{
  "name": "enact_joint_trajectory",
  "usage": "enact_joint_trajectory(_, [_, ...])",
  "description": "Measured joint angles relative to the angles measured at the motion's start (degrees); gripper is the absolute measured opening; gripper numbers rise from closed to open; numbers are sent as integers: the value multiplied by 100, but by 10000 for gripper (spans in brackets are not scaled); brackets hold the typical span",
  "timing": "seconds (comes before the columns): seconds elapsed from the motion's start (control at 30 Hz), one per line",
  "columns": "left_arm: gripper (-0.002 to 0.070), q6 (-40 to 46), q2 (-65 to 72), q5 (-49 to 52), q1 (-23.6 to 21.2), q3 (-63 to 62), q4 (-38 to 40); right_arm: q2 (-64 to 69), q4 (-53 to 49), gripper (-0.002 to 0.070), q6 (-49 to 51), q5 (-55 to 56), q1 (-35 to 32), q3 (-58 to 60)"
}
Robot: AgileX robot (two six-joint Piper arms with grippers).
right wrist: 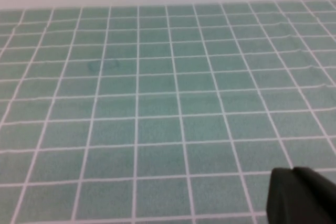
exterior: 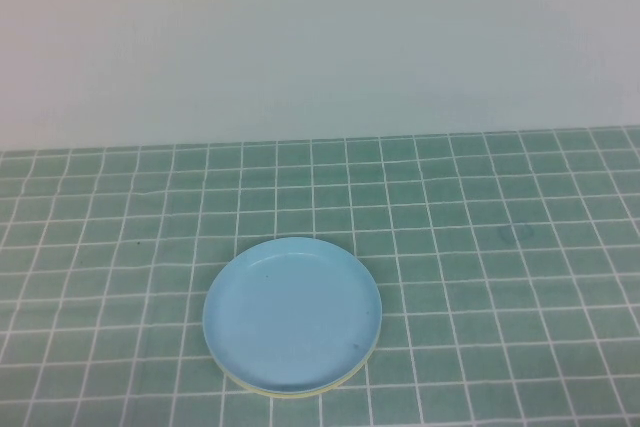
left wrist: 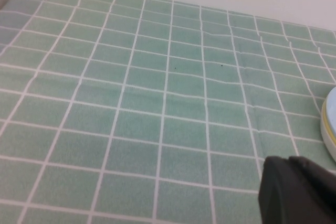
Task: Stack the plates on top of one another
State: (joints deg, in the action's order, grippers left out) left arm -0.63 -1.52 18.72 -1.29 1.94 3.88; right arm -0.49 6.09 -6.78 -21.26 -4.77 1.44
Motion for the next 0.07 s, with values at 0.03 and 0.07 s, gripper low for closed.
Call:
enact_joint_trajectory(0.03, [0, 0, 0, 0, 0, 0, 0, 0, -15, -2, -60, 0, 0, 0])
enact_joint_trajectory(0.07, [0, 0, 0, 0, 0, 0, 0, 0, -14, -2, -124, 0, 0, 0])
